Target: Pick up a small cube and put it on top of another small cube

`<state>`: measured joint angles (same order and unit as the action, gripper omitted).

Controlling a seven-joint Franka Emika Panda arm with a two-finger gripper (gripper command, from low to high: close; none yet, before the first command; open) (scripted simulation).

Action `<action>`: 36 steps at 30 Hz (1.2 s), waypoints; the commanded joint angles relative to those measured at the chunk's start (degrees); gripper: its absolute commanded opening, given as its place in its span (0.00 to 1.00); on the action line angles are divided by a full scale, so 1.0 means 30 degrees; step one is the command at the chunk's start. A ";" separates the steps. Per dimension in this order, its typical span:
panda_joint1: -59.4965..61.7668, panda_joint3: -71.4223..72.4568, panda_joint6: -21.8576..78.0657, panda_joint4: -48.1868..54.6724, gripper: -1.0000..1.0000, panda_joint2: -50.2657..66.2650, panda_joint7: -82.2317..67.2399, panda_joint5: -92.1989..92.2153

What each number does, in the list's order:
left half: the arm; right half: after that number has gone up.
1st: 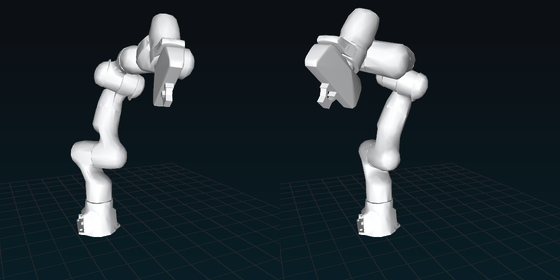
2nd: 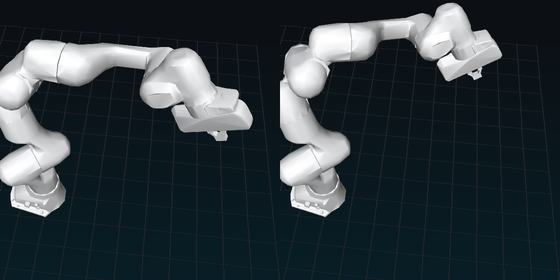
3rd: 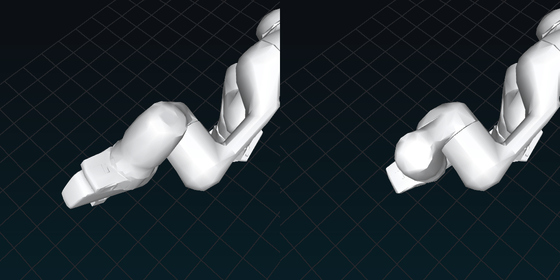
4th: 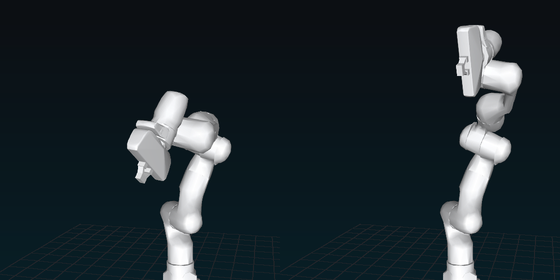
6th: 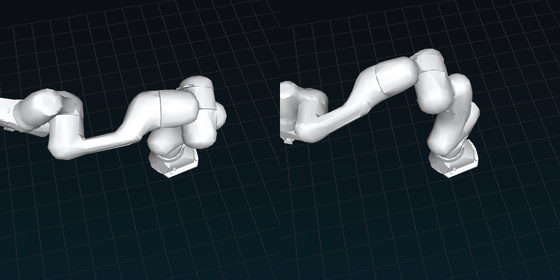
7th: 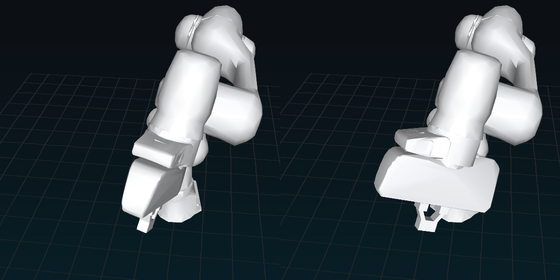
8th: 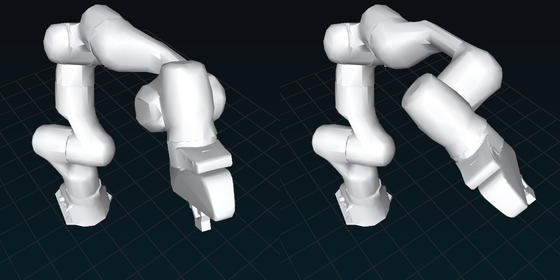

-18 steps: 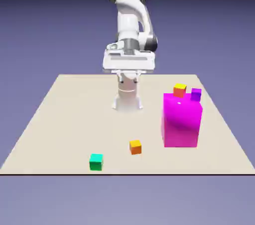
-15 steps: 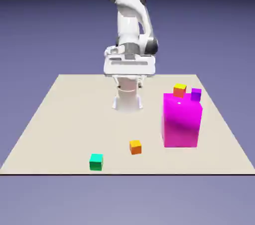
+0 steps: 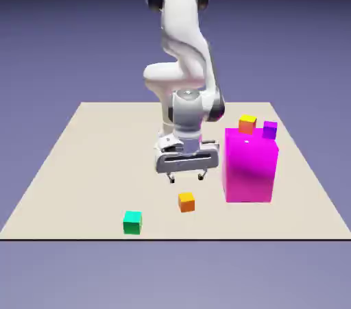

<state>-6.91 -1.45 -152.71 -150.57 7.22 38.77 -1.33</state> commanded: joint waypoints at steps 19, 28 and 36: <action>0.1741 -0.0156 0.1596 0.2206 0.00 0.1026 0.2285 0.0556; 0.6465 -0.0534 0.5306 0.7773 0.00 0.2806 0.8385 0.2052; 0.6554 -0.0318 0.3077 0.7581 1.00 0.4847 0.8151 0.2365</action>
<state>12.75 -2.40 -143.48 -127.83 21.76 63.23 5.77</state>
